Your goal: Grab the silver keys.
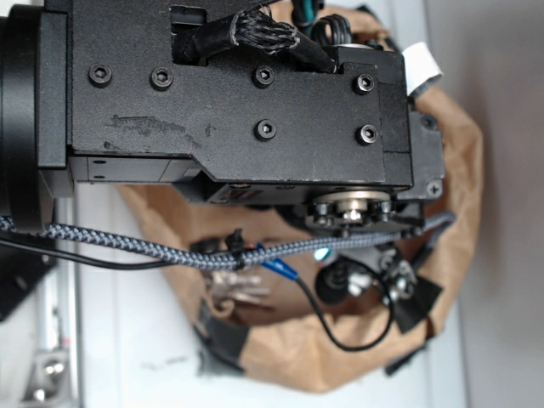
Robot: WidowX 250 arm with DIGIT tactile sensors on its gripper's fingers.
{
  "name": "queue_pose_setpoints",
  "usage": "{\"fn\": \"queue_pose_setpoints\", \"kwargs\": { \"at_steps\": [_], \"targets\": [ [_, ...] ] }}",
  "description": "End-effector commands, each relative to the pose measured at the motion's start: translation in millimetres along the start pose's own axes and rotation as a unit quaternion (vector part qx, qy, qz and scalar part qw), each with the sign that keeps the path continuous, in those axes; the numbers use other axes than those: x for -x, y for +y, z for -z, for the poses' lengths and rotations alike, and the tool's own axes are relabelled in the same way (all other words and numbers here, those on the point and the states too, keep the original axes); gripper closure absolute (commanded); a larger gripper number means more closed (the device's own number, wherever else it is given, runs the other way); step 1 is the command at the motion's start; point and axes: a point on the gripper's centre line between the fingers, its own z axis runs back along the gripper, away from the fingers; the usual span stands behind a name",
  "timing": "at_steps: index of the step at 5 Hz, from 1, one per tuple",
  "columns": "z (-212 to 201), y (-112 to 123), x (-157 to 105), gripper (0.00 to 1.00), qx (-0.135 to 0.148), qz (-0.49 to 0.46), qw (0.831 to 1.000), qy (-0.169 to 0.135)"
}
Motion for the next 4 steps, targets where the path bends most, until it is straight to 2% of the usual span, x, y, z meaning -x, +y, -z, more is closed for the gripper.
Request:
{"fn": "queue_pose_setpoints", "kwargs": {
  "at_steps": [1,2,3,4],
  "targets": [
    [31,22,-15,0.00,0.000,-0.096,0.995,-0.038],
    [42,25,-10,0.00,-0.013,-0.112,0.994,-0.009],
    [60,25,-1,0.00,-0.008,-0.128,0.992,0.004],
    [72,21,10,0.00,-0.010,-0.118,0.992,0.036]
  ]
}}
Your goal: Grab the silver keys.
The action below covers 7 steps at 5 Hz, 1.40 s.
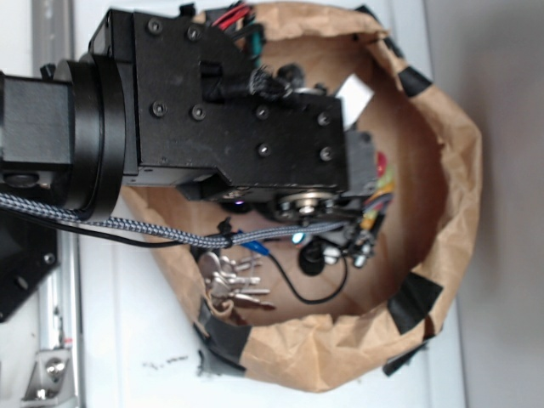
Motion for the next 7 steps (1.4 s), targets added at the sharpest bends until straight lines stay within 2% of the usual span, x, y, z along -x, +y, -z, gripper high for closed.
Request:
{"fn": "queue_pose_setpoints", "kwargs": {
  "at_steps": [1,2,7],
  "targets": [
    [10.7,-3.5,13.3,0.00,0.001,0.017,0.998,0.064],
    [2.3,-8.0,16.6,0.00,0.016,0.043,0.995,0.094],
    [2.3,-8.0,16.6,0.00,0.016,0.043,0.995,0.094]
  ]
}}
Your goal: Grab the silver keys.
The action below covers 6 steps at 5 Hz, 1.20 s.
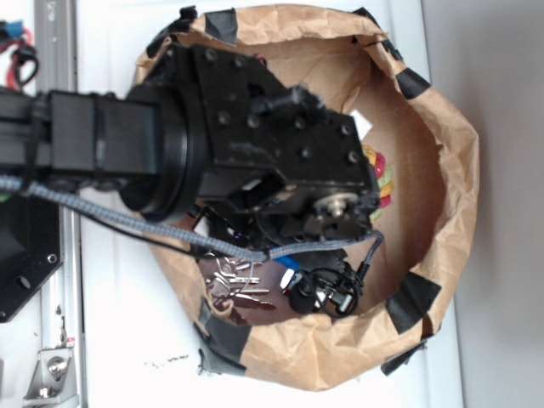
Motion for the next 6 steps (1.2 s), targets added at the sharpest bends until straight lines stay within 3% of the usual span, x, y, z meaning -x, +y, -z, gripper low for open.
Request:
{"fn": "queue_pose_setpoints", "kwargs": {
  "at_steps": [1,2,6],
  "targets": [
    [-2,3,-5,0.00,0.021,-0.034,0.999,-0.022],
    [7,2,-1,0.00,0.045,-0.048,0.998,-0.014],
    [29,9,29,0.00,0.017,-0.040,0.999,0.005]
  ]
}}
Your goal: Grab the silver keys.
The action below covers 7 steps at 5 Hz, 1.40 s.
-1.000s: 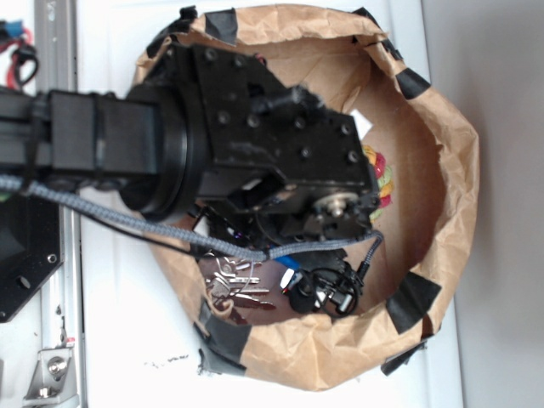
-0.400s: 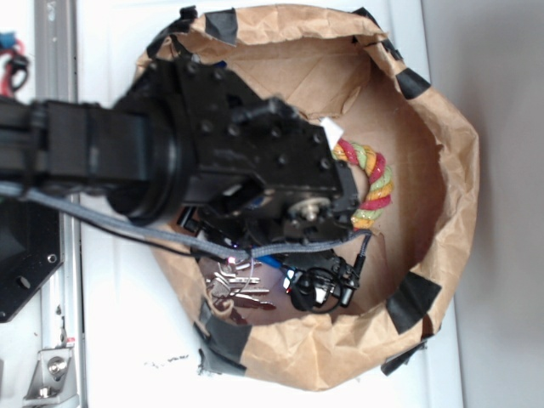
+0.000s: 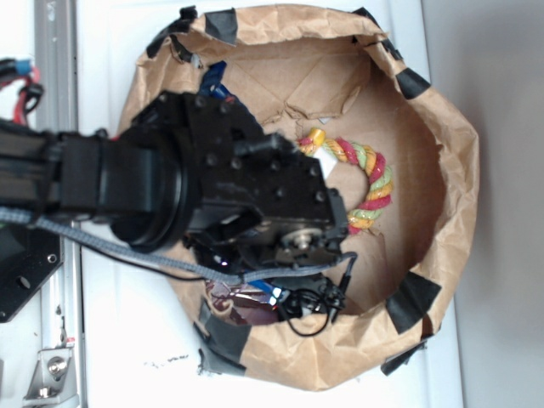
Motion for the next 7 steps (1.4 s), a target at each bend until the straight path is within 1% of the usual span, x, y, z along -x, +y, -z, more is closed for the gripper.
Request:
{"fn": "queue_pose_setpoints", "kwargs": {
  "at_steps": [1,2,3,4,5,6,7],
  "targets": [
    [8,10,19,0.00,0.028,0.020,0.999,0.002],
    [17,11,19,1.00,0.037,0.021,0.999,0.000],
    [10,12,21,1.00,0.032,0.023,0.999,0.011],
    [4,8,19,1.00,0.050,0.050,0.997,-0.006],
    [-10,-2,6,1.00,0.081,0.055,0.995,-0.020],
    [-56,-7,-12,1.00,0.186,0.055,0.980,-0.051],
    [-100,-13,-27,1.00,0.242,0.042,0.965,-0.093]
  ]
}}
